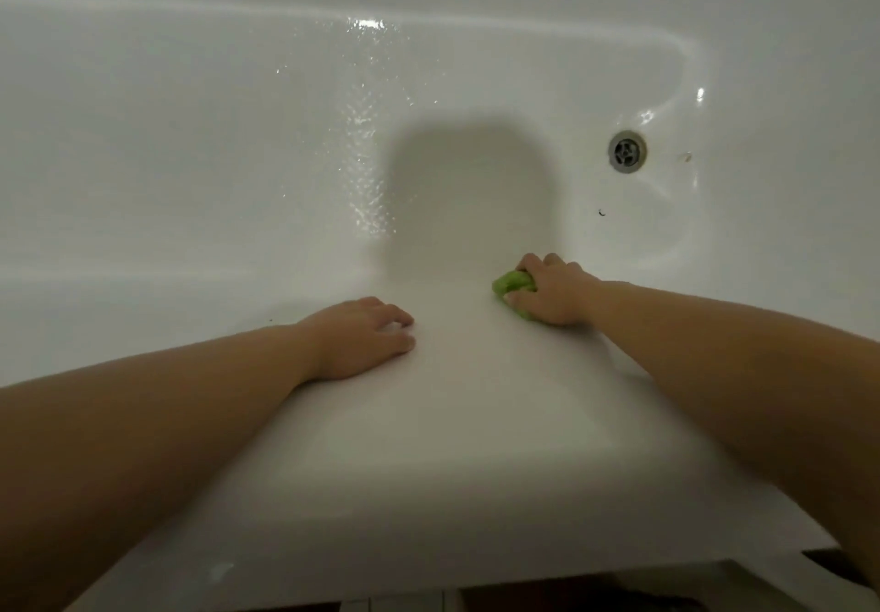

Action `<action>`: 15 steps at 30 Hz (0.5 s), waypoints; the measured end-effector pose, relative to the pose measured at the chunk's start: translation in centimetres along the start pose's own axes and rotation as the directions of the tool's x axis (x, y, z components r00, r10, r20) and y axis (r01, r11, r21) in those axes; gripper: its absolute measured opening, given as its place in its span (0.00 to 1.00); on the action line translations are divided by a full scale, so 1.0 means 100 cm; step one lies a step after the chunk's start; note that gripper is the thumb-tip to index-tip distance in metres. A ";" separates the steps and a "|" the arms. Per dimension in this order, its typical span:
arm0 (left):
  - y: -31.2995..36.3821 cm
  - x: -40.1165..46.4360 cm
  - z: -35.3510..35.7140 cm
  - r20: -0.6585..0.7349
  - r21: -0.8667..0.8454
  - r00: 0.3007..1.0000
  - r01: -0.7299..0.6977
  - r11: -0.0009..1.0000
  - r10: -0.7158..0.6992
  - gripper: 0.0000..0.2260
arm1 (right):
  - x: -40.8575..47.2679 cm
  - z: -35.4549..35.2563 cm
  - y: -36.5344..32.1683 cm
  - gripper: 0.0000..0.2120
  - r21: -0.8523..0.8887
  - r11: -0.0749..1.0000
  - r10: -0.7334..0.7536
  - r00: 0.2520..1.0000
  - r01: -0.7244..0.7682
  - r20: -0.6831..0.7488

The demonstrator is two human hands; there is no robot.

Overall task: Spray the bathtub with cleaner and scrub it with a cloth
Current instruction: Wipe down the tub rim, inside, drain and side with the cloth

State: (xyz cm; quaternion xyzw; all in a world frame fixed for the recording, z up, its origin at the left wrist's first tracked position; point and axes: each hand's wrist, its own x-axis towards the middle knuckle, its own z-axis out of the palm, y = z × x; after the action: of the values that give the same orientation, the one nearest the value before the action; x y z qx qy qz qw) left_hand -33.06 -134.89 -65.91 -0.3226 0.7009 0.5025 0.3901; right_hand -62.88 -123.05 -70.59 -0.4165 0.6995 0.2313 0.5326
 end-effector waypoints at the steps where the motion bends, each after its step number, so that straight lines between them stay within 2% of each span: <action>1: -0.003 0.000 0.000 0.000 -0.001 1.000 0.014 1.000 -0.014 0.22 | -0.002 0.000 -0.007 0.27 0.006 1.000 -0.031 0.999 0.031 0.027; 5: -0.003 -0.012 -0.003 0.007 0.005 0.998 0.068 0.998 -0.068 0.24 | -0.082 -0.015 -0.009 0.24 0.087 0.977 -0.203 0.975 0.195 0.095; 9: 0.006 -0.033 -0.006 0.006 0.003 0.990 0.144 0.990 -0.144 0.24 | -0.201 -0.037 0.023 0.31 0.207 0.935 -0.298 0.954 0.288 0.021; 12: 0.029 -0.049 -0.005 0.026 -0.003 0.985 0.173 0.985 -0.172 0.26 | -0.237 -0.054 0.066 0.30 0.225 0.958 -0.179 0.984 0.177 -0.014; 15: 0.055 -0.063 -0.004 0.031 -0.018 0.985 0.171 0.985 -0.170 0.28 | -0.226 -0.059 0.088 0.24 0.128 0.992 0.000 1.000 0.003 -0.024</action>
State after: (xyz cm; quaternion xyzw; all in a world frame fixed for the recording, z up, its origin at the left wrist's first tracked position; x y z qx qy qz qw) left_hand -34.69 -133.31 -57.87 -0.3781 0.6599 0.4789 0.4385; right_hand -71.44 -115.18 -48.55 -0.3849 0.7189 0.1806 0.5499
